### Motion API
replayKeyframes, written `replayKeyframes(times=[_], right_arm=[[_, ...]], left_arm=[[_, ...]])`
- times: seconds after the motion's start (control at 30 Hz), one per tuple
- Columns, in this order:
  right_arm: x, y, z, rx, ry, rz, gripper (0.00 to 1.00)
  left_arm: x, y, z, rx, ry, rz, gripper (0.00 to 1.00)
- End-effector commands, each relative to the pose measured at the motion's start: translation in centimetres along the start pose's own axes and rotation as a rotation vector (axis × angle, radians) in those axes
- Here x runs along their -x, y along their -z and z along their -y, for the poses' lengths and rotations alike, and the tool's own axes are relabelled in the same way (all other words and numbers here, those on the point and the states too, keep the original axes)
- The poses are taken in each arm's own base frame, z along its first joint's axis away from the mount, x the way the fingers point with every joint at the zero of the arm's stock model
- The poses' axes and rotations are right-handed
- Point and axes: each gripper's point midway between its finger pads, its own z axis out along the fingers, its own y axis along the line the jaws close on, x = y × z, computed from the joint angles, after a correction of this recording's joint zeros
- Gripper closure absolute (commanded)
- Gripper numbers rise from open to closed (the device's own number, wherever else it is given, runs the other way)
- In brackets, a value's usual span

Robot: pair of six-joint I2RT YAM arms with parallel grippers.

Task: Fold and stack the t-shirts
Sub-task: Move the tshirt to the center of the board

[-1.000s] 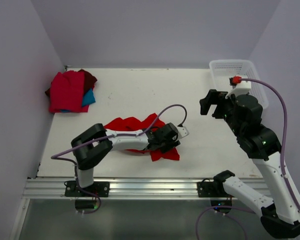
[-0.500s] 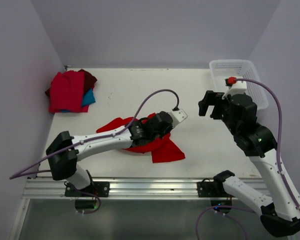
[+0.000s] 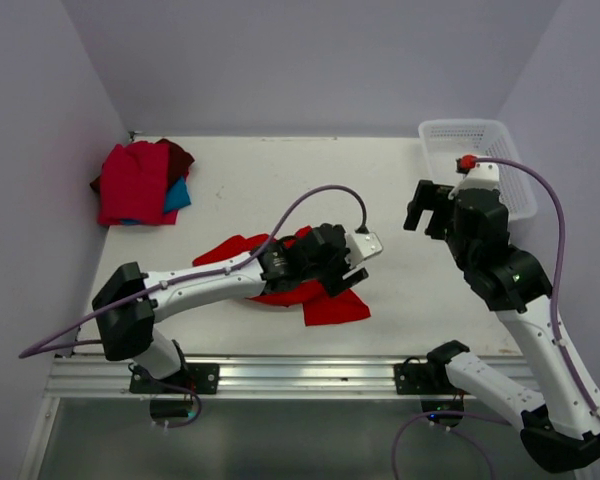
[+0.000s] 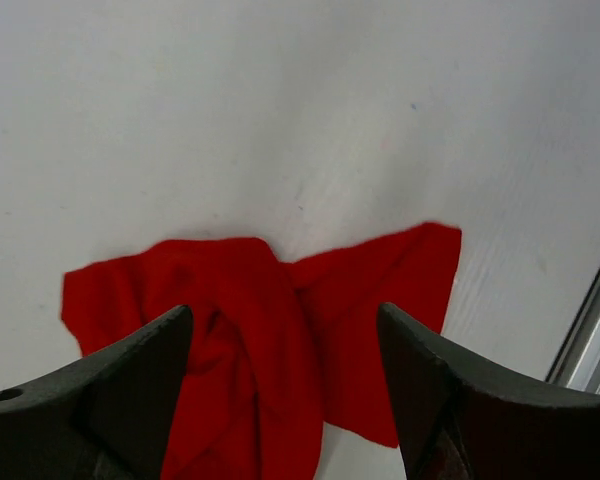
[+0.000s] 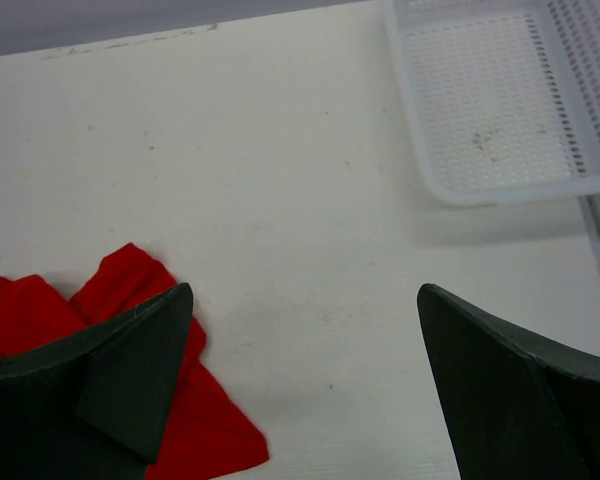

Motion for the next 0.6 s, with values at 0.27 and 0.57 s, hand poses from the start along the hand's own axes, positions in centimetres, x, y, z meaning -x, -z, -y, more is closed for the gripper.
replayKeyframes(times=[0.27, 0.57], right_arm=[[2.1, 4.0, 9.0, -0.489, -0.148, 0.146, 0.01], [1.2, 3.3, 7.9, -0.424, -0.149, 0.117, 0.01]], left_arm=[[-5.1, -2.6, 6.9, -0.366, -0.141, -0.060, 0.23], [-6.5, -6.0, 8.9, -0.452, -0.154, -0.053, 0.24]])
